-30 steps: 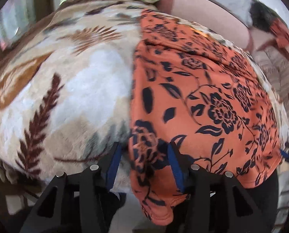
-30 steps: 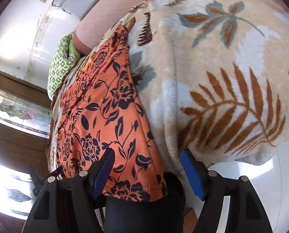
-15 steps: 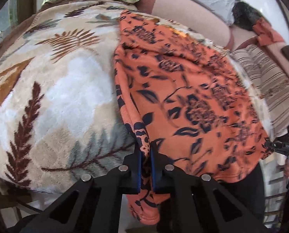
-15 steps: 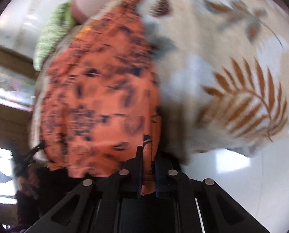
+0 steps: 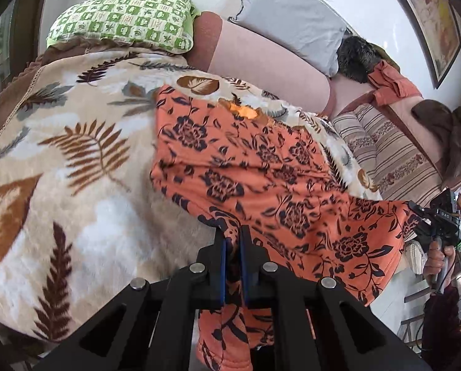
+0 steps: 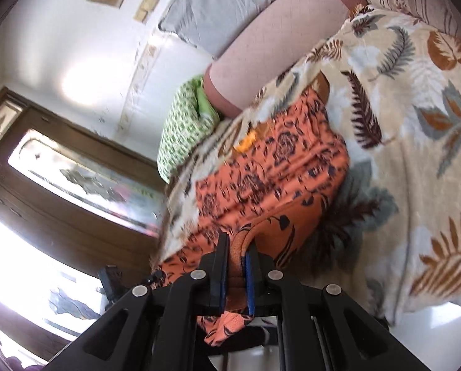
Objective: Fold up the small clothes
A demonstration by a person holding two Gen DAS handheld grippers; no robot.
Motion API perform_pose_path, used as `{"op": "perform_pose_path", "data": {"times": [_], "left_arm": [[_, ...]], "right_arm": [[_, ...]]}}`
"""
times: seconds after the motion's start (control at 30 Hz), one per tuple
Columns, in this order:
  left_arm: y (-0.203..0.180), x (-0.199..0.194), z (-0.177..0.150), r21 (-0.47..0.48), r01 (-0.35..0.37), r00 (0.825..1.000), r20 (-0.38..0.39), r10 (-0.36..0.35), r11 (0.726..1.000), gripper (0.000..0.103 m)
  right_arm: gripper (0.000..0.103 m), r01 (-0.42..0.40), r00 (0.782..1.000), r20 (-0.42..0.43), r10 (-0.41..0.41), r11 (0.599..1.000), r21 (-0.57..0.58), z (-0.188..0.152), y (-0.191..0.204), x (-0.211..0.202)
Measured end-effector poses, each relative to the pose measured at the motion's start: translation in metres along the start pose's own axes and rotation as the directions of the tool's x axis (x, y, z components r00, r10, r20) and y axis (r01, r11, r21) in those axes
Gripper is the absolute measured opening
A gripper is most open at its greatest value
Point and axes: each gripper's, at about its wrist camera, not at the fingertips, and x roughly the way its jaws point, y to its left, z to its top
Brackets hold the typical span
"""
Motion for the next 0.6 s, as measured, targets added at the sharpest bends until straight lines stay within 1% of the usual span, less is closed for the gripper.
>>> {"op": "perform_pose_path", "data": {"times": [0.13, 0.17, 0.23, 0.33, 0.47, 0.57, 0.6], "left_arm": [[-0.001, 0.005, 0.021, 0.007, 0.011, 1.0, -0.009, -0.011, 1.0, 0.007], [-0.001, 0.007, 0.03, 0.006, 0.013, 1.0, -0.009, -0.013, 1.0, 0.007], [0.002, 0.01, 0.044, -0.002, 0.021, 1.0, -0.006, -0.021, 1.0, 0.007], [0.013, 0.022, 0.075, -0.032, 0.032, 0.999, 0.0, -0.032, 0.999, 0.007], [0.035, 0.048, 0.117, -0.068, 0.018, 1.0, -0.001, -0.019, 0.998, 0.007], [0.067, 0.081, 0.154, -0.135, -0.003, 1.0, -0.014, 0.002, 0.991, 0.007], [0.076, 0.09, 0.162, -0.154, -0.01, 1.0, -0.018, 0.008, 0.988, 0.007]], "right_arm": [[0.01, -0.007, 1.0, 0.004, 0.007, 1.0, 0.024, 0.021, 0.001, 0.01], [0.01, -0.004, 1.0, 0.007, 0.004, 1.0, 0.024, 0.029, 0.002, 0.012], [0.009, -0.006, 1.0, 0.019, 0.006, 1.0, 0.024, 0.048, 0.007, 0.018], [0.01, -0.002, 0.999, 0.039, 0.001, 1.0, 0.028, 0.078, 0.009, 0.028], [0.009, 0.017, 0.998, 0.063, -0.02, 0.999, 0.047, 0.13, 0.007, 0.063], [0.01, 0.053, 0.995, 0.076, -0.059, 0.995, 0.084, 0.171, -0.005, 0.101], [0.01, 0.07, 0.994, 0.082, -0.078, 0.993, 0.1, 0.184, -0.012, 0.117]]}}
